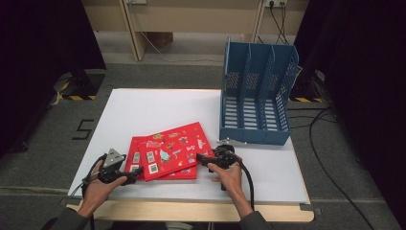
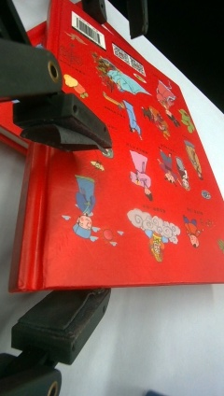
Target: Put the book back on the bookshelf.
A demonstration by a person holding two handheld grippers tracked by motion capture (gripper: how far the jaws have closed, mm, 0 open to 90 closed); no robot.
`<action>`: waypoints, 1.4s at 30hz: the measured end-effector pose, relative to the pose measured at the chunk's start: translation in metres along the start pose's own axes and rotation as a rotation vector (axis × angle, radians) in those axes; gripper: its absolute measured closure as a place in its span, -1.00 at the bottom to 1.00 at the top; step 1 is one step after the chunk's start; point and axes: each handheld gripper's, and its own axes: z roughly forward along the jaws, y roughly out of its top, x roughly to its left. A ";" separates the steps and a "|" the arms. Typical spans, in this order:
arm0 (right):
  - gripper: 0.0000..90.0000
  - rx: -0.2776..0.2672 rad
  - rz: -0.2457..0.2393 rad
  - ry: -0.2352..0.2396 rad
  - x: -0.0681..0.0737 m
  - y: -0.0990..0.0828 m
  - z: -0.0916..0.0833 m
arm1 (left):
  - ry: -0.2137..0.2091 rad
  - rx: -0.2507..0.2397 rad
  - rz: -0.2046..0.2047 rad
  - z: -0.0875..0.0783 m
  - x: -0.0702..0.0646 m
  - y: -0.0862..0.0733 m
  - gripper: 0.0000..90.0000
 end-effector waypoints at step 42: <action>0.50 -0.344 0.029 0.147 0.021 0.041 -0.037 | -0.107 -0.063 0.009 0.011 -0.023 0.011 -0.66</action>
